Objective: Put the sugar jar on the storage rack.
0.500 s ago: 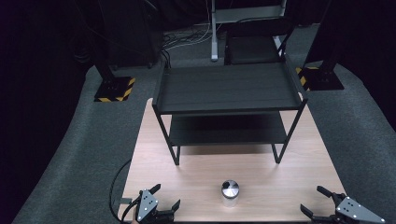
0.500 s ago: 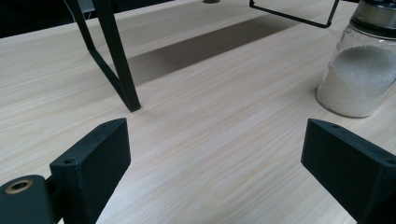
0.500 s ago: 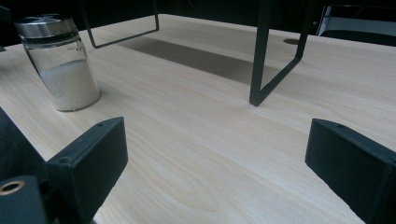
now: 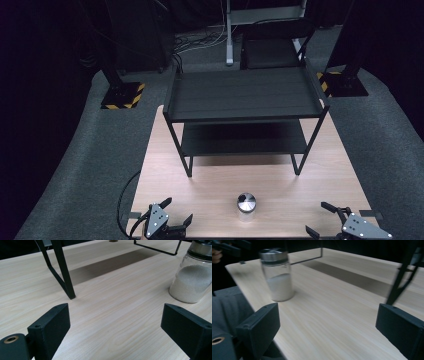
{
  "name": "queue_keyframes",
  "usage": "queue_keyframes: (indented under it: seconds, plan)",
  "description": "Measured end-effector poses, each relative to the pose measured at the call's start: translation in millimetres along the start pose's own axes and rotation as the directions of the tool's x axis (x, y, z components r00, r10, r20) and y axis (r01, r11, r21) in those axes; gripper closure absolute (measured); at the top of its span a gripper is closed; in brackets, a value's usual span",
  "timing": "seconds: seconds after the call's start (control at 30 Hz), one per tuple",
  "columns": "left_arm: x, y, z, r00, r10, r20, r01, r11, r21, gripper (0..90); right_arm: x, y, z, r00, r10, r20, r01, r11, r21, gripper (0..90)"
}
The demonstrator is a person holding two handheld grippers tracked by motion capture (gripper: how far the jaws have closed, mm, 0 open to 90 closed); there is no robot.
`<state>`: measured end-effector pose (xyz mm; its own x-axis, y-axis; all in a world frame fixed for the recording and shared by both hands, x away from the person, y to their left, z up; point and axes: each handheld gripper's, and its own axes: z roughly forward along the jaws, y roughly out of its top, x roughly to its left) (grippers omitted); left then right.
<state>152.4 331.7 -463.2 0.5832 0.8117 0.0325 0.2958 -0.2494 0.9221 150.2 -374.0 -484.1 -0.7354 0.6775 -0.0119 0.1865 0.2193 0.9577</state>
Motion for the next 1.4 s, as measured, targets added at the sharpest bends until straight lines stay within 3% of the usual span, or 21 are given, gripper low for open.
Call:
queue_keyframes:
  seconds: [0.07, 0.23, 0.27, 0.57, 1.27, 1.4]
  plan:
    - [-0.2, -0.1, -0.1, 1.0, -0.001, -0.001, 0.001, 1.0, 0.0, 8.7, 3.5, 2.9, 8.4, 0.9993, -0.011, -0.036, 0.011, 1.0, -0.001, 4.1]
    - [-0.1, -0.3, -0.3, 1.0, -0.002, -0.001, 0.002, 1.0, -0.002, 8.8, 7.8, 9.0, 21.8, 0.9967, -0.038, -0.072, 0.039, 0.999, 0.015, 3.7]
    - [0.0, -0.2, -0.3, 1.0, -0.002, -0.001, 0.002, 1.0, -0.001, 8.8, 10.3, 13.4, 29.8, 0.9942, -0.06, -0.089, 0.063, 0.998, 0.031, 3.6]
    - [0.4, -0.4, -0.4, 1.0, -0.003, 0.002, 0.003, 1.0, -0.003, 8.8, 19.1, 28.0, 63.5, 0.9824, -0.101, -0.157, 0.112, 0.992, 0.057, 3.5]
    - [1.9, -1.2, -1.1, 1.0, -0.009, 0.004, 0.009, 0.9999, -0.008, 9.0, 31.4, 52.0, 144.3, 0.9603, -0.138, -0.243, 0.163, 0.983, 0.089, 3.6]
    - [2.1, -1.3, -1.4, 1.0, -0.008, 0.004, 0.008, 0.9999, -0.009, 9.0, 36.0, 58.3, 157.3, 0.9605, -0.145, -0.237, 0.176, 0.978, 0.114, 5.1]
